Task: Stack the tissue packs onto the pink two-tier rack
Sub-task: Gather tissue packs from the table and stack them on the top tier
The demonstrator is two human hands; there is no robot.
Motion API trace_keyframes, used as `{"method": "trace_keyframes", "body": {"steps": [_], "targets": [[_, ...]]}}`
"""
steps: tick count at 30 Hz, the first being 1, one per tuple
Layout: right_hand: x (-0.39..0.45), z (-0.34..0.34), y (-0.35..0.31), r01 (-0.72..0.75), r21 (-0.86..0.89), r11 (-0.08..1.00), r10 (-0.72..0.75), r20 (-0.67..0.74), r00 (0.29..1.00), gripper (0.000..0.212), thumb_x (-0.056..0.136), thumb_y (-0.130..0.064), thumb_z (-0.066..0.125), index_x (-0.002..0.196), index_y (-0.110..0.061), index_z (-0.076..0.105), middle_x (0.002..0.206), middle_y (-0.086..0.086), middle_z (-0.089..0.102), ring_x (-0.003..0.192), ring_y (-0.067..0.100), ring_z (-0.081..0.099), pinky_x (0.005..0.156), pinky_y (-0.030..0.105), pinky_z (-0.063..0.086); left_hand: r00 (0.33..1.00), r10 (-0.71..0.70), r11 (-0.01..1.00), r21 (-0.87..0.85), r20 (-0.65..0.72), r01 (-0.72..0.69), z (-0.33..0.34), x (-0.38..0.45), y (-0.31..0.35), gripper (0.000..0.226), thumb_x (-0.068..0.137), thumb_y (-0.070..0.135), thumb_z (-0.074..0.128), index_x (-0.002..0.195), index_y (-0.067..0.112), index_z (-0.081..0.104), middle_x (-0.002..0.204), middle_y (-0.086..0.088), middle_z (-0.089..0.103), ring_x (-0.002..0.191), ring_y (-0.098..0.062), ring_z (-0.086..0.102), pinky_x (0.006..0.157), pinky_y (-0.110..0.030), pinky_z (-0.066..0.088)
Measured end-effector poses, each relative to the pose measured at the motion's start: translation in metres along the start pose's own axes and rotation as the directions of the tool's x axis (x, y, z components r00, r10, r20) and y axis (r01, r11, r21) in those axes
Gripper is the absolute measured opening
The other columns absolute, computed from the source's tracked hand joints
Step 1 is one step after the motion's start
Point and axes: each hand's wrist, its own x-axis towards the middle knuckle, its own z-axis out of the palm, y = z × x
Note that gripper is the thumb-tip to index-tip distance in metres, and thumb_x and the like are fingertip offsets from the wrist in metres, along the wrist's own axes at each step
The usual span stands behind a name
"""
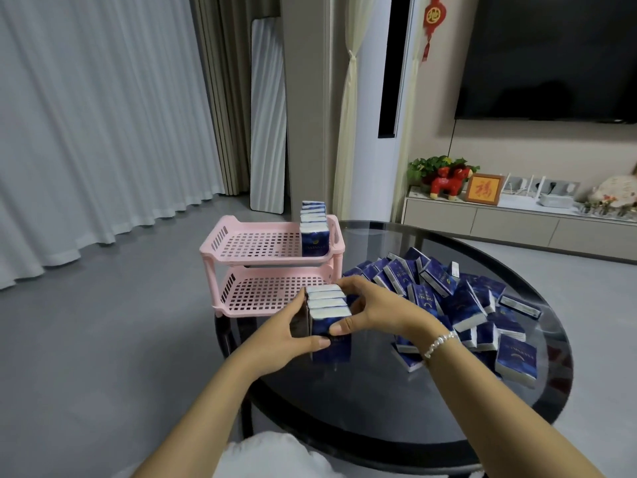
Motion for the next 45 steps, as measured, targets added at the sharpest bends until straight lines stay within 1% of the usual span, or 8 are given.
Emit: {"method": "trace_keyframes", "body": {"steps": [5, 7, 11, 15, 25, 29, 39, 45], "targets": [[0.027, -0.012, -0.049, 0.078, -0.084, 0.993, -0.079, -0.009, 0.997, 0.074, 0.070, -0.033, 0.080, 0.131, -0.027, 0.038, 0.112, -0.017, 0.053, 0.097, 0.003, 0.056, 0.075, 0.016, 0.044, 0.997, 0.077, 0.997, 0.019, -0.024, -0.077, -0.050, 0.007, 0.028, 0.083, 0.080, 0.015, 0.075, 0.143, 0.040, 0.027, 0.136, 0.024, 0.048, 0.124, 0.007, 0.046, 0.102, -0.014, 0.039], [0.043, -0.016, -0.064, 0.106, -0.097, 0.990, -0.107, -0.009, 0.994, 0.075, 0.070, -0.034, 0.080, 0.133, -0.025, 0.039, 0.111, -0.018, 0.054, 0.098, 0.003, 0.056, 0.080, 0.017, 0.045, 0.995, 0.085, 0.996, 0.025, -0.047, -0.084, -0.069, 0.012, 0.035, 0.085, 0.080, 0.015, 0.075, 0.145, 0.037, 0.026, 0.138, 0.019, 0.047, 0.126, 0.001, 0.047, 0.106, -0.020, 0.038], [0.072, -0.024, -0.082, 0.121, -0.129, 0.984, -0.124, -0.013, 0.992, 0.083, 0.068, -0.038, 0.080, 0.138, -0.025, 0.038, 0.121, -0.008, 0.056, 0.101, 0.006, 0.058, 0.092, 0.027, 0.047, 0.992, 0.088, 0.996, 0.030, -0.089, -0.086, -0.096, 0.026, 0.045, 0.078, 0.081, 0.012, 0.073, 0.140, 0.039, 0.029, 0.125, 0.022, 0.052, 0.113, 0.006, 0.052, 0.094, -0.009, 0.042], [0.103, -0.035, -0.101, 0.142, -0.235, 0.962, -0.154, -0.036, 0.987, 0.082, 0.071, -0.040, 0.077, 0.140, -0.024, 0.035, 0.130, -0.008, 0.050, 0.114, 0.010, 0.050, 0.097, 0.028, 0.041, 0.990, 0.114, 0.993, 0.034, -0.079, -0.112, -0.126, 0.051, 0.046, 0.074, 0.081, 0.017, 0.074, 0.140, 0.041, 0.035, 0.132, 0.017, 0.056, 0.121, -0.001, 0.052, 0.106, -0.031, 0.042], [0.210, -0.063, -0.101, 0.052, -0.422, 0.905, -0.079, -0.047, 0.996, 0.084, 0.065, -0.046, 0.080, 0.136, -0.026, 0.039, 0.132, -0.009, 0.049, 0.125, 0.015, 0.040, 0.109, 0.040, 0.033, 0.998, 0.018, 0.998, -0.053, -0.056, -0.021, -0.164, 0.150, 0.021, 0.073, 0.085, 0.001, 0.064, 0.131, 0.045, 0.027, 0.136, 0.008, 0.049, 0.128, -0.009, 0.044, 0.111, -0.035, 0.036], [0.236, -0.071, -0.084, -0.019, -0.530, 0.848, -0.013, -0.056, 0.998, 0.086, 0.064, -0.052, 0.078, 0.136, -0.028, 0.037, 0.133, -0.008, 0.049, 0.127, 0.018, 0.034, 0.108, 0.043, 0.031, 1.000, -0.010, 0.999, -0.038, 0.012, 0.010, -0.162, 0.184, 0.006, 0.077, 0.086, -0.002, 0.061, 0.140, 0.036, 0.023, 0.135, 0.007, 0.047, 0.127, -0.008, 0.044, 0.106, -0.025, 0.037], [0.250, -0.068, -0.066, -0.059, -0.681, 0.730, 0.031, -0.053, 0.998, 0.102, 0.069, -0.056, 0.072, 0.148, -0.022, 0.018, 0.154, -0.003, 0.020, 0.140, 0.022, 0.018, 0.115, 0.041, 0.022, 0.997, -0.067, 0.998, 0.001, -0.041, 0.067, -0.139, 0.204, -0.023, 0.093, 0.089, 0.016, 0.063, 0.150, 0.043, -0.002, 0.149, 0.009, 0.039, 0.133, -0.013, 0.041, 0.112, -0.038, 0.034], [0.248, -0.069, -0.063, 0.033, -0.646, 0.763, -0.031, 0.014, 0.999, 0.071, 0.083, -0.061, 0.053, 0.144, -0.036, 0.028, 0.152, -0.013, 0.028, 0.142, 0.017, 0.020, 0.116, 0.043, 0.019, 0.999, -0.042, 0.999, 0.007, 0.001, 0.042, -0.130, 0.192, -0.018, 0.072, 0.098, 0.019, 0.050, 0.147, 0.048, 0.007, 0.146, 0.013, 0.039, 0.132, -0.007, 0.038, 0.107, -0.025, 0.032]]}}
